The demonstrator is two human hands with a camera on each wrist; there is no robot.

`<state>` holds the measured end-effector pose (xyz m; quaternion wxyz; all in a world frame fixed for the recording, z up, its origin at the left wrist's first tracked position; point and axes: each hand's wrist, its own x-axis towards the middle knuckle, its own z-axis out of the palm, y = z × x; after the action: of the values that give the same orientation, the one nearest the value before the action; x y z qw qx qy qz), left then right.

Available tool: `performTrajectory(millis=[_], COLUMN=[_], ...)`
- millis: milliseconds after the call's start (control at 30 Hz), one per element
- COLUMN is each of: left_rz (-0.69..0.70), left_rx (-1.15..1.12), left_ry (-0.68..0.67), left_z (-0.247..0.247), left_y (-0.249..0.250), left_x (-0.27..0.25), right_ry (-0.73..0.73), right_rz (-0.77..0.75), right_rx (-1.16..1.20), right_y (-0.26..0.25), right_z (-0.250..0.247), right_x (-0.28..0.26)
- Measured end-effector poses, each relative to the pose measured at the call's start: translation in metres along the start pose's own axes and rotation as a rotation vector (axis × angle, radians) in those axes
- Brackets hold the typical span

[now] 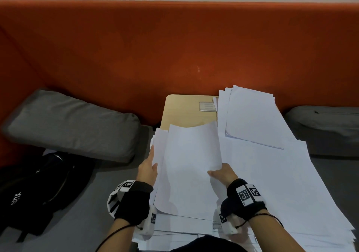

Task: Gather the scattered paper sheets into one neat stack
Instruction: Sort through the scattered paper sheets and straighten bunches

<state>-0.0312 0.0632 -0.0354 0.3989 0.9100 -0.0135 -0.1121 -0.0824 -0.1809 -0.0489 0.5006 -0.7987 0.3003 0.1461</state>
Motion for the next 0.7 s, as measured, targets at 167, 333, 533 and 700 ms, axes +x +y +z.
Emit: performTrajectory(millis=[167,333,533,700], left_rz=[-0.005,-0.031,-0.036,-0.050], left_rx=[-0.006,-0.058,-0.077,-0.025], left_ry=[-0.003,-0.006,0.035,-0.008], left_z=[0.0002,-0.0002,0.0011,0.0023], left_y=[0.0016,0.0034,0.0017,-0.0005], left_x=[-0.0021,-0.0021,-0.0013,0.0047], right_ry=[0.007,0.004,0.003,-0.026], right_rz=[0.015,0.021,0.009,0.007], right_rx=[-0.013,-0.005,-0.018,0.029], right_y=[-0.0010,-0.0021,-0.0015,-0.0027], right_z=[0.0004,0.0004,0.0002,-0.0020], right_x=[0.0009,-0.0009,-0.0024,-0.0078])
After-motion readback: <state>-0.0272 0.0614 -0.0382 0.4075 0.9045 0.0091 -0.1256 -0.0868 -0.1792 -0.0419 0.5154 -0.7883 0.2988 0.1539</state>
